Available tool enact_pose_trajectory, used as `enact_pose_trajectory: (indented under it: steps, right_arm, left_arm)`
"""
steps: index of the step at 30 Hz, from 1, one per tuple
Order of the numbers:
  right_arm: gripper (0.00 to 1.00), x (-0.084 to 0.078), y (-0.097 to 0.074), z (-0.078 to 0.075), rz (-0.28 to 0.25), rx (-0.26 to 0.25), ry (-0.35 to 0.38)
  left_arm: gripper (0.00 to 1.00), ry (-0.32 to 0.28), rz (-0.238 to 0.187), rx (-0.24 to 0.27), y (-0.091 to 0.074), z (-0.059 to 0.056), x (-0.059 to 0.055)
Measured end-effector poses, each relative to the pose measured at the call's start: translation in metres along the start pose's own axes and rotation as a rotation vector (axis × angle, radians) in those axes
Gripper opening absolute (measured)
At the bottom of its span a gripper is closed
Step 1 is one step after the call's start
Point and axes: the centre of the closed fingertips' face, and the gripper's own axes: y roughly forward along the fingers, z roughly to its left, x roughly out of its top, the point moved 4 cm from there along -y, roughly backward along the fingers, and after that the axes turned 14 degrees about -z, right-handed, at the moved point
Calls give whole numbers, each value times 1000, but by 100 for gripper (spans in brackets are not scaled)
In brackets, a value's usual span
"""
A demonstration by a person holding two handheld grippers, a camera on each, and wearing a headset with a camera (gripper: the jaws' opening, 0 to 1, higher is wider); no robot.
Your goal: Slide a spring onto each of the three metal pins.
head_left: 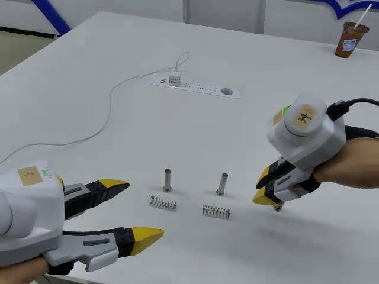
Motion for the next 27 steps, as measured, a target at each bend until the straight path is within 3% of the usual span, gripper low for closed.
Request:
enact_pose_trajectory:
  steps: [16, 27]
  right_arm:
    - [16, -4, 46, 10, -25, 82, -42]
    - [15, -11, 61, 11, -14, 95, -50]
  left_arm:
    - [63, -3, 11, 12, 0, 0, -2]
    - [62, -8, 16, 27, -3, 1, -4]
